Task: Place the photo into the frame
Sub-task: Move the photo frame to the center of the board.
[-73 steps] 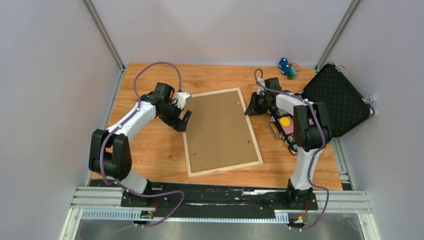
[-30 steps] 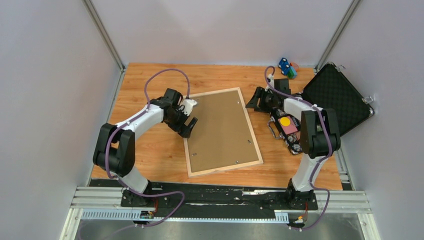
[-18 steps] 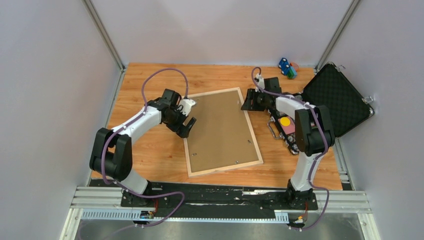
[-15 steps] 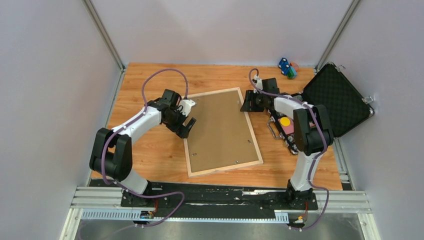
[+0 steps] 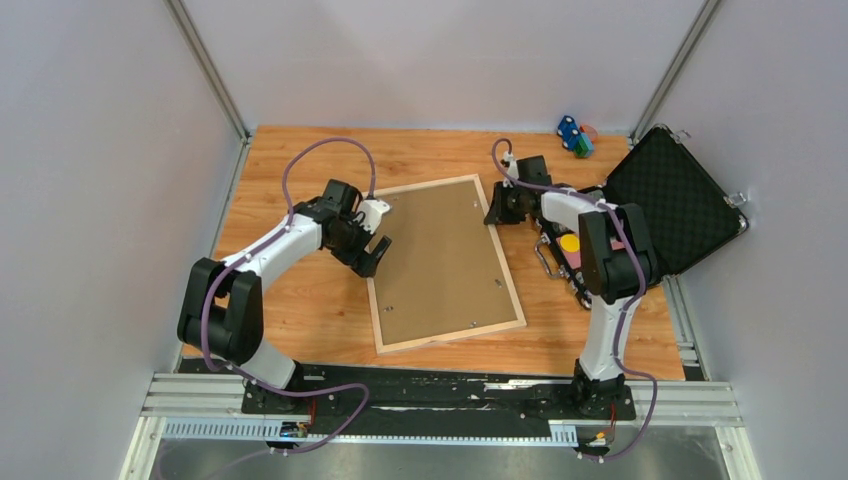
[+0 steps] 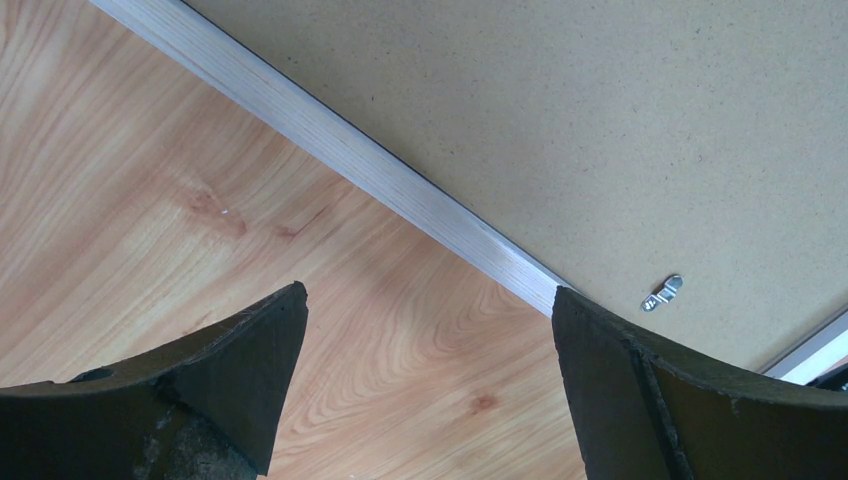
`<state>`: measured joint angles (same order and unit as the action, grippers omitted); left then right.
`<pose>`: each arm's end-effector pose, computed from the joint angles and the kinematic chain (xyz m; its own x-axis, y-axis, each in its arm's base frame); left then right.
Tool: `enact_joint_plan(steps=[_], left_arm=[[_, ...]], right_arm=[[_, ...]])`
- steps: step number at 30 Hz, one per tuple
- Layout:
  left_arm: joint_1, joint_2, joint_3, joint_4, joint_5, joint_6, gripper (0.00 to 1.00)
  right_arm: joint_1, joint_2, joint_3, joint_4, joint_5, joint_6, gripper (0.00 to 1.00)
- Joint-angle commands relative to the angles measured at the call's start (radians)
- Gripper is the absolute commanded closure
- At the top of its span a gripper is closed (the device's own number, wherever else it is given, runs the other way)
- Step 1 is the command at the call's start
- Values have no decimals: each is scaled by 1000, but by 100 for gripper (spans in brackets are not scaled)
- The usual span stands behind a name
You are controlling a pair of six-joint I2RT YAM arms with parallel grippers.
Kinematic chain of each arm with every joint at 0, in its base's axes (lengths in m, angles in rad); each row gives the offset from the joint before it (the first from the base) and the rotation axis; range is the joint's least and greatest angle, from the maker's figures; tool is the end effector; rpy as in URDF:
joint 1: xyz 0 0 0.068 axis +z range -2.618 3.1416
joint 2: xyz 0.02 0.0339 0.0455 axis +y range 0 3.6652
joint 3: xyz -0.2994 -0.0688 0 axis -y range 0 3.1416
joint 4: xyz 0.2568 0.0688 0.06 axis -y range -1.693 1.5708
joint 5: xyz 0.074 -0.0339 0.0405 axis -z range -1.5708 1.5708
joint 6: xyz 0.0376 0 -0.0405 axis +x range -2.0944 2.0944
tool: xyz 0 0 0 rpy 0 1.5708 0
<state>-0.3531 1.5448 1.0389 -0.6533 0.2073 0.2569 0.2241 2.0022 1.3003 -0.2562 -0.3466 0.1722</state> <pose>0.2884 -0.1145 0.2393 -0.7261 0.5326 -0.4349 0.6205 0.7800 -0.0808 0.4290 0.1109 0.1760 -0.8543 -0.0294 -0.5189 -0.2569 0.8918 0.3723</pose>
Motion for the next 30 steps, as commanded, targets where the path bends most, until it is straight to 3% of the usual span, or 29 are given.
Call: enact_joint_plan(steps=[1,4,30], left_arm=[[-1,-35,-7,21,5,11,0],[-1,-26,-8,29,2,13,0],[-1,64,15,62,63,23,0]], right_arm=[[1,39,43,2,42,56,90],[-1,55,53,-2,63,104,100],[-89,-10,-78,53,90,230,100]])
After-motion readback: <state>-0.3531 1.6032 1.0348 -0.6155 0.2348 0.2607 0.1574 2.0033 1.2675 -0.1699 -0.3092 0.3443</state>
